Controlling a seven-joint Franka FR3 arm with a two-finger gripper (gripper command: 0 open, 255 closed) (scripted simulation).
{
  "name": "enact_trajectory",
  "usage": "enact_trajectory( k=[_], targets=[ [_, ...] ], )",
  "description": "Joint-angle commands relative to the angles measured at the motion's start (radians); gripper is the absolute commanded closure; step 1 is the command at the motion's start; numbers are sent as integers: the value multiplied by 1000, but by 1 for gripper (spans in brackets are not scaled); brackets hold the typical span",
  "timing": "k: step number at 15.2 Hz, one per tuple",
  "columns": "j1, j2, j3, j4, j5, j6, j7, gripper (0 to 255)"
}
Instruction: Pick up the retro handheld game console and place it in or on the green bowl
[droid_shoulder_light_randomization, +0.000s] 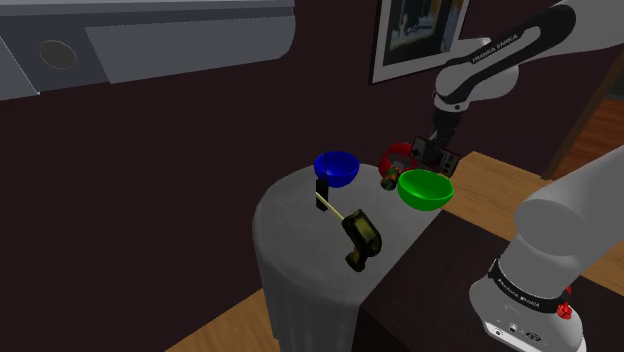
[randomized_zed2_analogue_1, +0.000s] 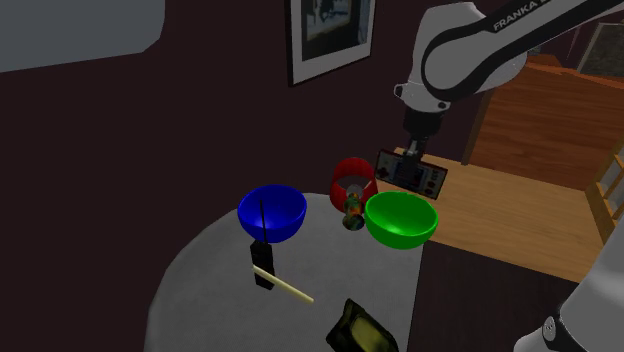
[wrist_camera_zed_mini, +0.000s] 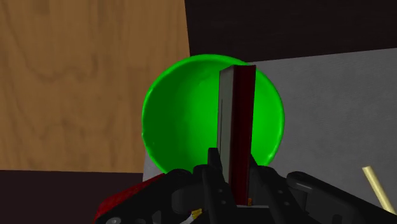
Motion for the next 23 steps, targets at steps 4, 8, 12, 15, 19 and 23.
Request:
enact_trajectory(
  k=[4,8,12,15,19,23],
  targets=[
    [-2,50,-17,-33,-1,83,-17,255],
    [2,97,-25,-54,5,151,-23,255],
    [8,150,-33,-72,16,221,-33,255],
    [9,159,-34,-74,18,233,-34,255],
    [9,159,-34,-74,18,233,-34,255],
    [9,159,-34,-74,18,233,-34,0]
  ],
)
